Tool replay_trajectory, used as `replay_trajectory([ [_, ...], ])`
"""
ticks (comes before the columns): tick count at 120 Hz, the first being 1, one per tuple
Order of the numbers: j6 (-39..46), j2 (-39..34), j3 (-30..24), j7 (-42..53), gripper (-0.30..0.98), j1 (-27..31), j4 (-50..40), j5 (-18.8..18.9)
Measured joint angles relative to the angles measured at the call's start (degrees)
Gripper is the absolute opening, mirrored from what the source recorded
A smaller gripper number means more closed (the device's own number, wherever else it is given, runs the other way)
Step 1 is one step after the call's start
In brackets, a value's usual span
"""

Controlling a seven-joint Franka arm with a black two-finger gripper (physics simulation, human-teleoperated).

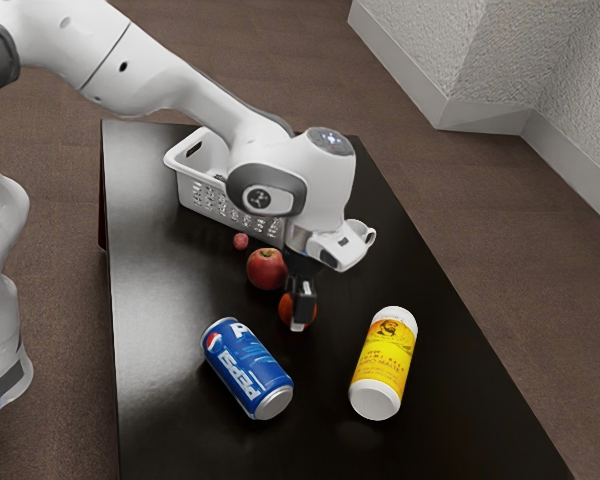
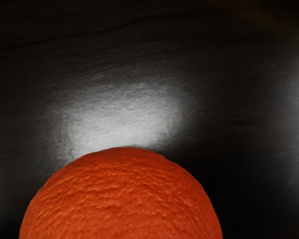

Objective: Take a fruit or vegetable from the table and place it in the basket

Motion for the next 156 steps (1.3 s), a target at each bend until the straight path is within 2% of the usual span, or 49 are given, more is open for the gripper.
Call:
replay_trajectory([
  [56,0.7,0.2,0.1,0.2,0.68,0.1,-0.4,-0.1],
  [75,0.9,0.2,0.1,-0.4,0.41,-0.2,-0.4,-0.4],
  [113,1.2,-1.1,-0.1,-2.9,0.25,-1.0,0.1,0.8],
  [137,1.0,-5.3,-0.2,-4.5,0.21,-0.4,3.3,5.7],
  [156,-4.3,-9.2,-0.1,-4.8,0.21,6.4,9.9,9.0],
])
